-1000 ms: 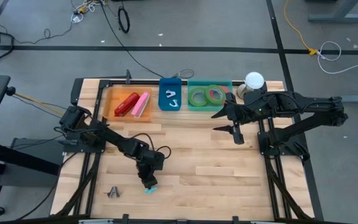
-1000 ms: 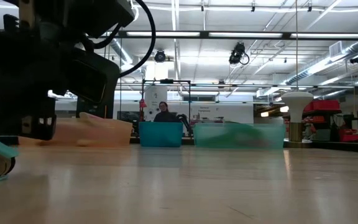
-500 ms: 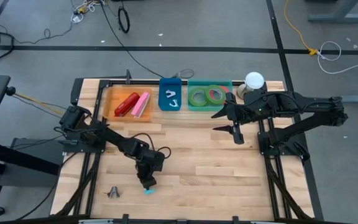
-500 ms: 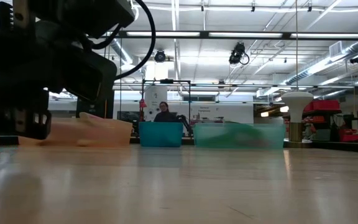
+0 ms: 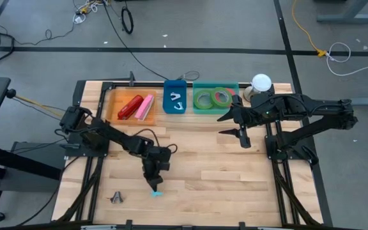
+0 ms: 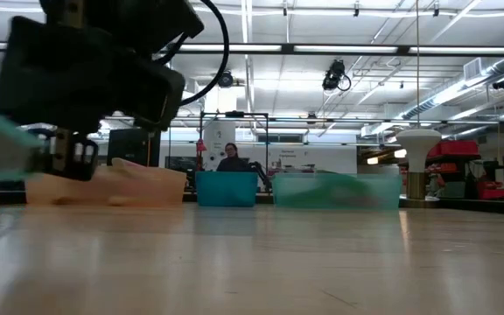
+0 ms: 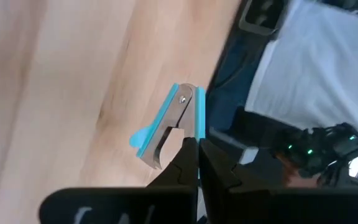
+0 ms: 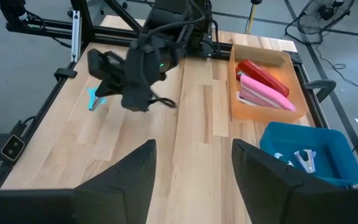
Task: Pick and place Stapler, Stapler remover, tape
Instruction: Put the light blue staple remover into the blue bin
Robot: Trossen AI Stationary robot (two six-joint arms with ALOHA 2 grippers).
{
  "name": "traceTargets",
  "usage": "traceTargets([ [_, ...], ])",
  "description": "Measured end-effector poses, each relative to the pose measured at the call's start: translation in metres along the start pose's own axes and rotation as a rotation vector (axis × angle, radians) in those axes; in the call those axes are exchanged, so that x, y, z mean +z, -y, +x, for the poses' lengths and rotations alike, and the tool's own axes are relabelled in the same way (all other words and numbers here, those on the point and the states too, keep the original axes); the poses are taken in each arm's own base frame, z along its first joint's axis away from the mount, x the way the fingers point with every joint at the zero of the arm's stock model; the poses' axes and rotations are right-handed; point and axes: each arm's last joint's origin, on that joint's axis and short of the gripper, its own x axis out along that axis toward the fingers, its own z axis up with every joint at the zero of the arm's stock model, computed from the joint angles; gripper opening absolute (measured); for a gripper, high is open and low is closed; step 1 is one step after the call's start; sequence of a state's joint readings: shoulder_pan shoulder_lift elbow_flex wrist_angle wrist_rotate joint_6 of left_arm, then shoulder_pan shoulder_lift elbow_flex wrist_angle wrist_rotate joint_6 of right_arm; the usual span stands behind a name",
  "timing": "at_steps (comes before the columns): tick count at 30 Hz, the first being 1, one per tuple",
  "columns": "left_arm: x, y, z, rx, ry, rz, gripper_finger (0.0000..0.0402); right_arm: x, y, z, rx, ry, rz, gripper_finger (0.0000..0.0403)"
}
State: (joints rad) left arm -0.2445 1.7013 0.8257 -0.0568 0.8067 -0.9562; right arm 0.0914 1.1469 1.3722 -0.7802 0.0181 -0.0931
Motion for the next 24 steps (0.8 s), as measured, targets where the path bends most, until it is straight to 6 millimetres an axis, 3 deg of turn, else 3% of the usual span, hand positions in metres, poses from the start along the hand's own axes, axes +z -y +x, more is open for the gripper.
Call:
traceTargets([
  [5,0.015,0.003,-0.029,-0.030,0.112,0.055,0.0002,0.000,0.000,0.000,-0.003,0.000,-0.028,0.0210],
  [13,0.055,-0.006,-0.089,-0.044,0.339,0.144,0.0001,0.000,0.000,0.000,-0.002,0.000,-0.017,0.0210],
  [24,0.098,-0.023,-0.203,0.127,0.788,0.265,0.0001,0.000,0.000,0.000,0.000,0.001,-0.020,0.0210],
])
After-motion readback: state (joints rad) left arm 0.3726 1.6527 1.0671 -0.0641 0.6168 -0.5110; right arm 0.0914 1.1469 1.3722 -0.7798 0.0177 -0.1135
